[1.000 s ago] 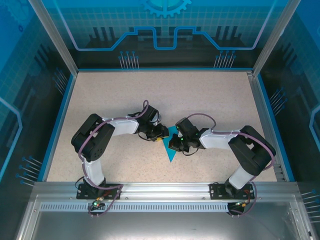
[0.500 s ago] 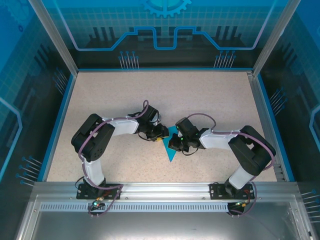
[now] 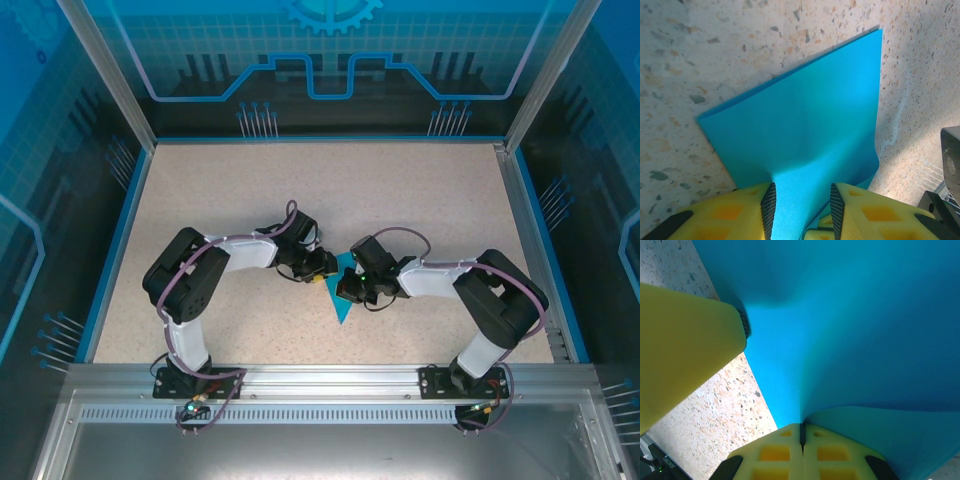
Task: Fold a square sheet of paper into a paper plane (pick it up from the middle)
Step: Third fold the triangle at the center of the table.
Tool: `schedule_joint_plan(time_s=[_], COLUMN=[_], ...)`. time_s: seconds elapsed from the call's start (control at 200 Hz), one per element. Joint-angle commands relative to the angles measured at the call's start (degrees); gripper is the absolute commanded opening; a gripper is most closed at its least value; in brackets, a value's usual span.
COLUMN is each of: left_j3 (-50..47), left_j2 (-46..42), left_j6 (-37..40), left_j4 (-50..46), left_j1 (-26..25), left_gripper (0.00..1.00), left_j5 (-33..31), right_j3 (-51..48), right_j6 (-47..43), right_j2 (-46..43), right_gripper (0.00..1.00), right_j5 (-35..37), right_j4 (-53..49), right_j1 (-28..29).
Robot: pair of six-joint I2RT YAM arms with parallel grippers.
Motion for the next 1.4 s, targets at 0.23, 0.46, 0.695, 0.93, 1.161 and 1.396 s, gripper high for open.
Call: schedule_joint_plan(time_s=[0.23,0.46,0.695,0.93,1.161,1.396], left_j3=[1.38,-0.19,-3.8,-5.39,-7.0,-8.39], left_j2=[-1.39,-6.96,-10.77,-12.43,-12.7,-12.52], left_j6=[0.39,-0.55,-0.46,-0.46,-1.42,-2.54], left_j4=[-2.61,-3.24,-3.6,-3.07,-0.5,1.31], left_j1=[-0.31,2.92,6.33,6.72,6.47,5.25], left_gripper=[0.38,0.38,0.38,0.38,0.39,0.39], left_j5=[0.44,-1.99,-2.0,-0.06,3.25,4.49], right_j3=[-0.89,-1.37,-2.03,-3.13,-4.93,-6.5], right_j6=[0.39,-0.06,-0.49,-2.02,-2.4,-2.73], right_j2=[2.84,2.58,1.65,0.23,-0.39,-0.74], right_gripper=[0.0,0.15,0.33,0.39,0.37,0.31], right_j5=[1.22,2.44,2.69,1.13,-1.3,-2.3], right_j4=[0.56,-0.93,-1.05,0.99,4.89,6.26], right_j1=[0.92,1.14,1.21,0.74,-0.41,-1.69])
